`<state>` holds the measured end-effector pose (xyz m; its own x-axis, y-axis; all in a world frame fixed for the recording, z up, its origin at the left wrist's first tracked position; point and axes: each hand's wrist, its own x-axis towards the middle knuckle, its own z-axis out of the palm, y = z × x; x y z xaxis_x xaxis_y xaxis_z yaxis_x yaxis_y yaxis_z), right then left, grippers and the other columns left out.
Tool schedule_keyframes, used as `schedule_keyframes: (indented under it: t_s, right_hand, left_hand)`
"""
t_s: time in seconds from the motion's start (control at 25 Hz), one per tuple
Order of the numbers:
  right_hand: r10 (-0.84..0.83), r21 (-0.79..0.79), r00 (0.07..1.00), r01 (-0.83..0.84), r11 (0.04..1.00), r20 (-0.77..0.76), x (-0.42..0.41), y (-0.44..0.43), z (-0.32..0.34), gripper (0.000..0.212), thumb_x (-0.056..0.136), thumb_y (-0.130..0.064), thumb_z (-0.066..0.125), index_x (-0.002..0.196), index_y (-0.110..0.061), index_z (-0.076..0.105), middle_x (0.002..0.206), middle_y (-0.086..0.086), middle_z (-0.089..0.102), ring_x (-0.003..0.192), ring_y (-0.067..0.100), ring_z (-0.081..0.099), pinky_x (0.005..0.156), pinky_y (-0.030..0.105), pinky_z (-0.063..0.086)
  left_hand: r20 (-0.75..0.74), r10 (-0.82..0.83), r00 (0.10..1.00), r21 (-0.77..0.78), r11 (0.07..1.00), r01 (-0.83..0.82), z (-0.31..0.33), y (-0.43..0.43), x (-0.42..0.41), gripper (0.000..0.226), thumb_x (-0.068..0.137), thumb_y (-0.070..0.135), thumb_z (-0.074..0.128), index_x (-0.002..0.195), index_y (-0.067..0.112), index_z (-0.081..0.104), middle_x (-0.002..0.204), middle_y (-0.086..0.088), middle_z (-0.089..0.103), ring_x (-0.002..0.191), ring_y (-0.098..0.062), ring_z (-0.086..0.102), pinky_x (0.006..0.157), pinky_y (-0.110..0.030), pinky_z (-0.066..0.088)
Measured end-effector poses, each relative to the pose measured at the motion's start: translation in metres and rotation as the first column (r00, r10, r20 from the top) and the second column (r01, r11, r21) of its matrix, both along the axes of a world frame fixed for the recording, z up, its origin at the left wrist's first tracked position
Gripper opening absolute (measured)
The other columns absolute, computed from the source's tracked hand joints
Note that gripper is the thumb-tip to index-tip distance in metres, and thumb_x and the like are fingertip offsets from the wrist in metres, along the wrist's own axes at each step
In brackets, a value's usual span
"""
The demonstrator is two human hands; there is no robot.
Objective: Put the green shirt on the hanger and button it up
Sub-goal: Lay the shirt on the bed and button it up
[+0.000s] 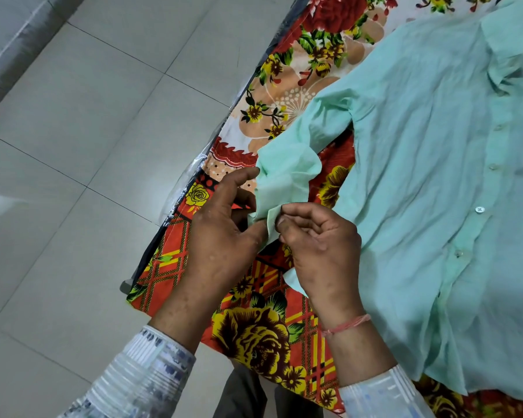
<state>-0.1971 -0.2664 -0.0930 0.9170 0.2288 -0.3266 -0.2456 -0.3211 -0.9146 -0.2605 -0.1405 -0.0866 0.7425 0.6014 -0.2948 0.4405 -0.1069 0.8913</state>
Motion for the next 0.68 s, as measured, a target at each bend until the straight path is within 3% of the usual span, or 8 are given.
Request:
schedule_keyframes:
  t_s: [0.12,0.28,0.36,0.48,0.56,0.68]
  right_hand:
    - [0.052,-0.073,0.994,-0.046,0.996,0.092,-0.001,0.0,0.003,0.016,0.088,-0.012,0.085,0.102,-0.017,0.08,0.084,-0.01,0.079,0.079,-0.001,0.076,0.073,0.014,0.059]
    - [0.192,-0.228,0.927,-0.121,0.966,0.323,-0.005,0.002,0.007,0.03,0.089,-0.007,0.081,0.116,-0.016,0.072,0.088,-0.011,0.079,0.081,-0.001,0.075,0.077,0.009,0.057]
    - [0.243,-0.244,0.899,-0.159,0.957,0.364,-0.006,0.003,0.006,0.033,0.09,-0.008,0.08,0.12,-0.017,0.07,0.089,-0.008,0.076,0.081,0.003,0.074,0.077,0.013,0.059]
    - [0.288,-0.252,0.883,-0.203,0.946,0.371,-0.01,0.004,0.003,0.035,0.089,-0.01,0.083,0.121,-0.018,0.071,0.087,-0.007,0.07,0.082,0.009,0.072,0.076,0.025,0.063]
    - [0.248,-0.214,0.907,-0.183,0.96,0.34,-0.009,0.003,-0.001,0.029,0.088,-0.009,0.085,0.114,-0.018,0.074,0.086,-0.007,0.071,0.08,0.01,0.073,0.074,0.025,0.063]
    - [0.109,-0.026,0.99,-0.107,0.994,0.093,-0.004,0.002,-0.003,0.023,0.086,-0.007,0.086,0.099,-0.022,0.076,0.082,-0.006,0.074,0.077,0.008,0.073,0.074,0.021,0.06]
  left_hand:
    - [-0.006,-0.04,0.999,-0.005,0.999,0.04,0.001,0.002,-0.003,0.081,0.082,-0.003,0.075,0.142,0.048,0.054,0.104,0.012,0.071,0.077,-0.014,0.078,0.061,-0.05,0.063]
    - [0.041,0.004,0.999,-0.13,0.991,0.001,0.007,0.0,-0.005,0.074,0.086,0.02,0.088,0.148,0.035,0.05,0.111,0.007,0.075,0.087,-0.013,0.082,0.069,-0.048,0.068]
    - [0.011,0.075,0.997,-0.173,0.982,-0.072,0.005,0.0,-0.002,0.073,0.087,0.009,0.088,0.146,0.032,0.052,0.115,0.003,0.077,0.088,-0.009,0.082,0.075,-0.046,0.069]
    - [-0.001,0.111,0.994,-0.231,0.967,-0.108,0.0,0.004,0.001,0.072,0.09,-0.006,0.079,0.145,0.033,0.054,0.12,0.004,0.078,0.092,-0.011,0.082,0.077,-0.047,0.069]
    - [-0.003,0.071,0.997,-0.193,0.979,-0.07,0.001,0.006,0.004,0.074,0.092,-0.007,0.076,0.146,0.039,0.052,0.121,0.007,0.075,0.089,-0.01,0.081,0.073,-0.041,0.068]
    - [0.017,-0.008,1.0,-0.134,0.991,0.01,0.005,0.008,0.008,0.081,0.093,-0.01,0.07,0.148,0.045,0.048,0.125,0.011,0.065,0.09,-0.008,0.081,0.073,-0.041,0.068]
